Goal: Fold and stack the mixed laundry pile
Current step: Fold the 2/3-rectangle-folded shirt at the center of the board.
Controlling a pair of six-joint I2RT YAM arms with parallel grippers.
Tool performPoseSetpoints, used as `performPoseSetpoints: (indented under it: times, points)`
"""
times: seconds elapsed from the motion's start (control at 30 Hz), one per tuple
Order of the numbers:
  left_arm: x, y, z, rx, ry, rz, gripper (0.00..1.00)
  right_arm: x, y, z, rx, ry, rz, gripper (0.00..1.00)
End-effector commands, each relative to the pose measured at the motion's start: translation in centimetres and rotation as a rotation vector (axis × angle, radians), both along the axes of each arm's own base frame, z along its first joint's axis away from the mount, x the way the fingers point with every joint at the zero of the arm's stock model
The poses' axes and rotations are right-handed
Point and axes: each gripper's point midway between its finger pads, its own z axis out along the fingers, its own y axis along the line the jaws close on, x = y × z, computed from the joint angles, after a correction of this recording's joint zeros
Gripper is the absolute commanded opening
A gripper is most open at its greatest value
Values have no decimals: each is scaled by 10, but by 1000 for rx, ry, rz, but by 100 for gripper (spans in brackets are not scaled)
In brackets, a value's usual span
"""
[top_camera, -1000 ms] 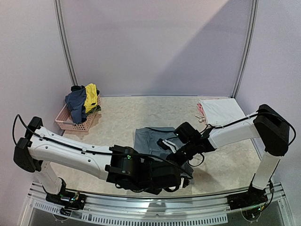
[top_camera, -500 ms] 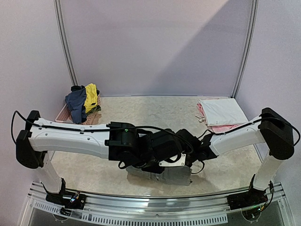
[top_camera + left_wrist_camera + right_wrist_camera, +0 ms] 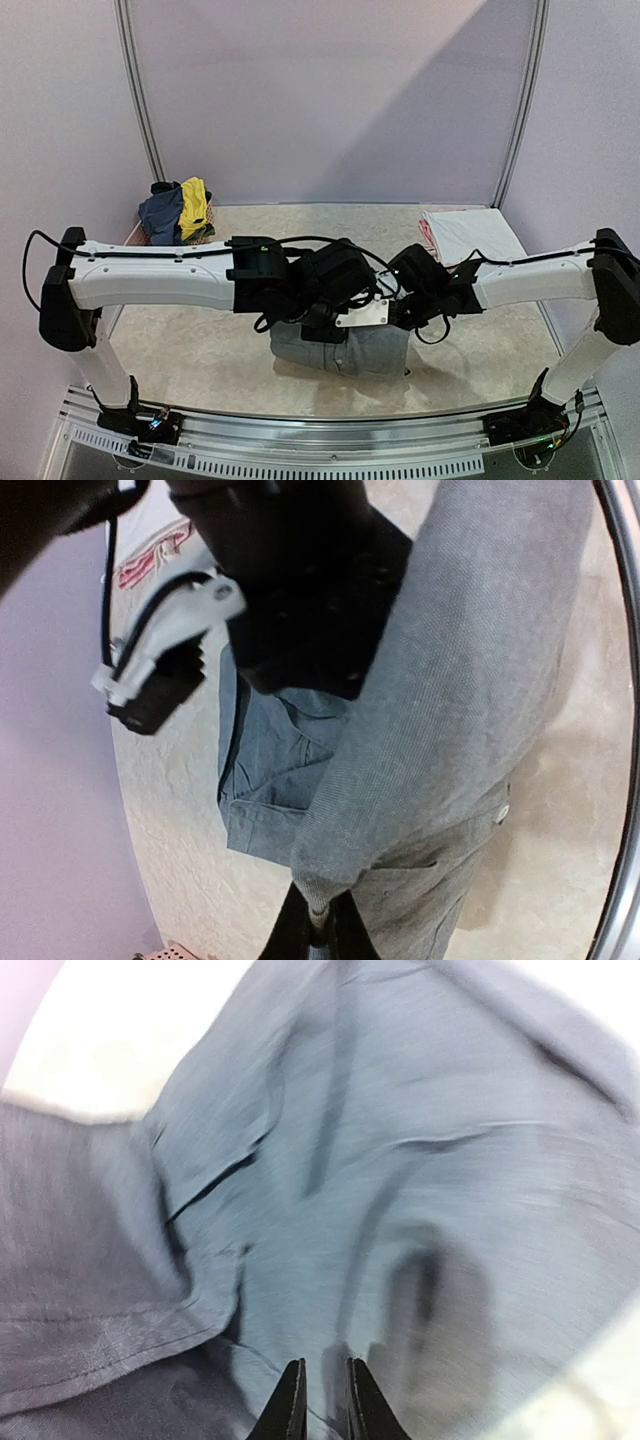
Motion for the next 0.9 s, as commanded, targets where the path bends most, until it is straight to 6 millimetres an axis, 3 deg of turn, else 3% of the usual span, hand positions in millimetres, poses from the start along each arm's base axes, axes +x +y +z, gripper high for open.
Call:
performPoseSetpoints:
  times: [0.0,0.1,0.37,0.5,0.7,0.87]
  points:
    - [12,-5,6,-43,17,-22,0,34,-44,17,-93,-116,-226,16]
    - [18,-5,6,-39,17,-24,0,34,-41,23,-25,-110,-204,14]
    - [18,-1,25,-53,0,-44,0,-13,26,8,220,105,182,4]
    - [19,2,39,-52,-8,-35,0,-28,27,-9,220,167,211,0]
    - [23,-3,54,-50,-22,-38,0,-77,33,-13,256,218,302,0]
    - [33,-15,47,-47,-9,-42,0,-77,25,-3,280,205,241,1]
